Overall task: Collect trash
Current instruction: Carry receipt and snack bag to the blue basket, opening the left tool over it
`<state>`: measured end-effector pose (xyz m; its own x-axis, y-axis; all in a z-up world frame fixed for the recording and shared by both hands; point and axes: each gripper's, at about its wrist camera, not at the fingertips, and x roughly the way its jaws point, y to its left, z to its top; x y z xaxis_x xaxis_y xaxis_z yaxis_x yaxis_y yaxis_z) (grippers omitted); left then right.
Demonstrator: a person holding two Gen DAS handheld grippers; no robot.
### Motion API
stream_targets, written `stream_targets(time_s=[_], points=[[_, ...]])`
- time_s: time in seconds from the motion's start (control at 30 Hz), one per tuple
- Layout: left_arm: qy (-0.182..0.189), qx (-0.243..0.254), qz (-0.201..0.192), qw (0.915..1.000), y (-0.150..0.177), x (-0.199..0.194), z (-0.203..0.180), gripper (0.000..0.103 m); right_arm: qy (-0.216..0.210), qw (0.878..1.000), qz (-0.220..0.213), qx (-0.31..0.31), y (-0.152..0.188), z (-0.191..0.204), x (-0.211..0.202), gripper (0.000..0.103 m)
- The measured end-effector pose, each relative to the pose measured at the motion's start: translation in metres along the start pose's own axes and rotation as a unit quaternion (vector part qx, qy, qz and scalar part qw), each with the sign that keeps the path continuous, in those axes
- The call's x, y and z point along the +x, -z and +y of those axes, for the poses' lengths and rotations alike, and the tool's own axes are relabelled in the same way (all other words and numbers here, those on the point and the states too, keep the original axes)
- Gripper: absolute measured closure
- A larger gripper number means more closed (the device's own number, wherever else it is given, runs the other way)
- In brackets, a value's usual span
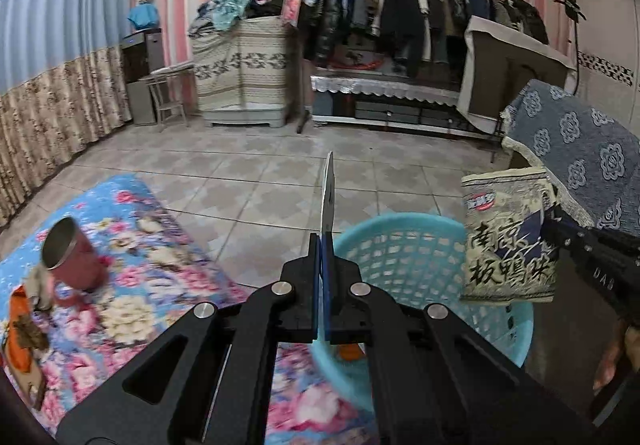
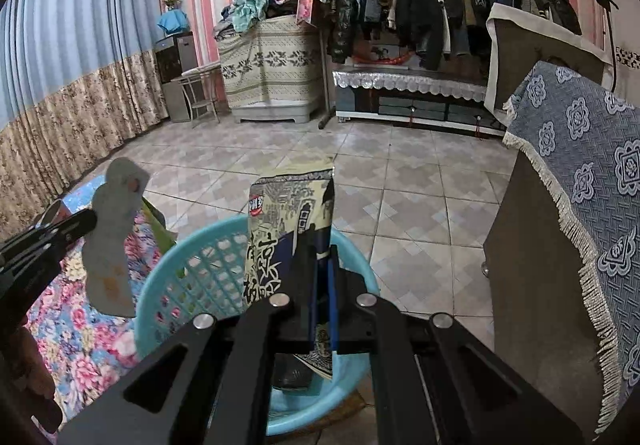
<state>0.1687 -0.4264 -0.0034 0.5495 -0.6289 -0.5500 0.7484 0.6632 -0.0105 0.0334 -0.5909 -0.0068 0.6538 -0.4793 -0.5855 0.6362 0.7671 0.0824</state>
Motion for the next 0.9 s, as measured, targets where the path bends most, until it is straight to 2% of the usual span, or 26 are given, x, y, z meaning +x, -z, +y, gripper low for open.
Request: stream_targets(time_s=[0.17, 0.23, 0.27, 0.3, 0.37, 0.4, 0.47, 0.5, 0.67, 0.9], points=[[0.007, 0.028, 0.001, 0.9996, 0.001, 0.016, -0.026, 0.103, 0.000, 1.000, 0.013, 0.013, 0.008, -0.013, 0.007, 0.098], [0.011, 0.028, 0.008, 0.9995, 0.001, 0.023, -0.031, 0.100, -0.001, 1.000, 0.017, 0.015, 0.010, -0.014, 0.009, 0.098], [0.008, 0.028, 0.011, 0.9995, 0.002, 0.025, -0.032, 0.086, -0.002, 1.000, 0.018, 0.014, 0.011, -0.015, 0.009, 0.099], [0.002, 0.027, 0.010, 0.9996, 0.001, 0.024, -0.030, 0.062, -0.002, 1.000, 0.019, 0.014, 0.012, -0.014, 0.010, 0.099], [-0.016, 0.025, -0.001, 0.9996, 0.002, 0.021, -0.028, 0.036, -0.005, 1.000, 0.022, 0.015, 0.013, -0.013, 0.012, 0.099], [-0.021, 0.024, -0.003, 0.9995, 0.002, 0.020, -0.026, 0.031, -0.006, 1.000, 0.023, 0.016, 0.013, -0.013, 0.012, 0.099], [-0.024, 0.015, -0.002, 0.9996, 0.001, 0.017, -0.018, 0.027, -0.010, 1.000, 0.025, 0.017, 0.016, -0.012, 0.013, 0.098], [-0.030, 0.007, -0.003, 0.9995, 0.000, 0.014, -0.013, 0.022, -0.012, 0.999, 0.026, 0.017, 0.015, -0.011, 0.015, 0.098], [-0.073, -0.011, -0.019, 0.9971, -0.007, -0.006, 0.011, 0.006, -0.013, 0.999, 0.031, 0.012, 0.018, -0.004, 0.018, 0.098], [-0.109, -0.029, -0.021, 0.9933, -0.013, -0.030, 0.042, 0.005, -0.017, 0.999, 0.049, -0.002, 0.018, 0.017, 0.035, 0.098]])
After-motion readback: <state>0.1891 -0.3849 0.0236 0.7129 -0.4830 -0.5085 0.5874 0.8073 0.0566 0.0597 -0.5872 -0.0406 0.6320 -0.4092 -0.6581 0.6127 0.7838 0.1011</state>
